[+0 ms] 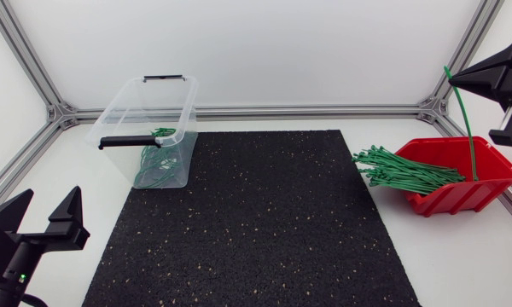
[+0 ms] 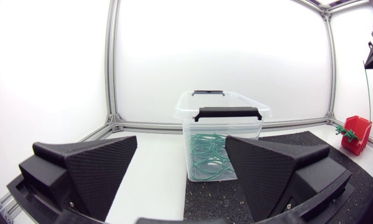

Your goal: Take a green cable tie from the red box, thread the tail through the head to close it, then place it in the transparent bin on the left.

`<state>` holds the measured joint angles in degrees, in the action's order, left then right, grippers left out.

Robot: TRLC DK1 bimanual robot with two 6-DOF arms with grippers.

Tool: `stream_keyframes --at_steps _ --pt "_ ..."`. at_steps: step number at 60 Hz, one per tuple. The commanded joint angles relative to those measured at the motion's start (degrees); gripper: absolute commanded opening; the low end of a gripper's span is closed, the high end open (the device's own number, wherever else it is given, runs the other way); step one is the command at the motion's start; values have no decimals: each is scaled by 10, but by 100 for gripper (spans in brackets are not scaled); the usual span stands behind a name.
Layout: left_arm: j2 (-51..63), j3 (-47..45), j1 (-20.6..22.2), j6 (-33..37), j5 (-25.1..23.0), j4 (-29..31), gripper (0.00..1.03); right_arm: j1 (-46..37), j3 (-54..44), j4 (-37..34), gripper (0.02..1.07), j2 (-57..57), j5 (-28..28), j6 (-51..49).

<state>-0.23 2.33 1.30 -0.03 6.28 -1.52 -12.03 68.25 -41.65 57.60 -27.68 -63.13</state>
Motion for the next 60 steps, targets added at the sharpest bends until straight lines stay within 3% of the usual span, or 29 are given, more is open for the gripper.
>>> stream_keyframes --at_steps 1,16,38,47,60 --pt "-5 -23 -2 -6 -1 8 99 10 34 -17 8 -8 -10 35" --pt "-5 -23 -1 -6 -1 7 99 -2 103 7 8 4 -46 150" --pt "-5 -23 -2 -6 -2 7 99 0 100 39 8 17 -62 373" --pt "-5 -23 -2 -6 -1 7 99 47 94 30 8 47 -58 529" --pt "-5 -23 -2 -6 -1 8 99 133 75 32 8 78 -49 623"
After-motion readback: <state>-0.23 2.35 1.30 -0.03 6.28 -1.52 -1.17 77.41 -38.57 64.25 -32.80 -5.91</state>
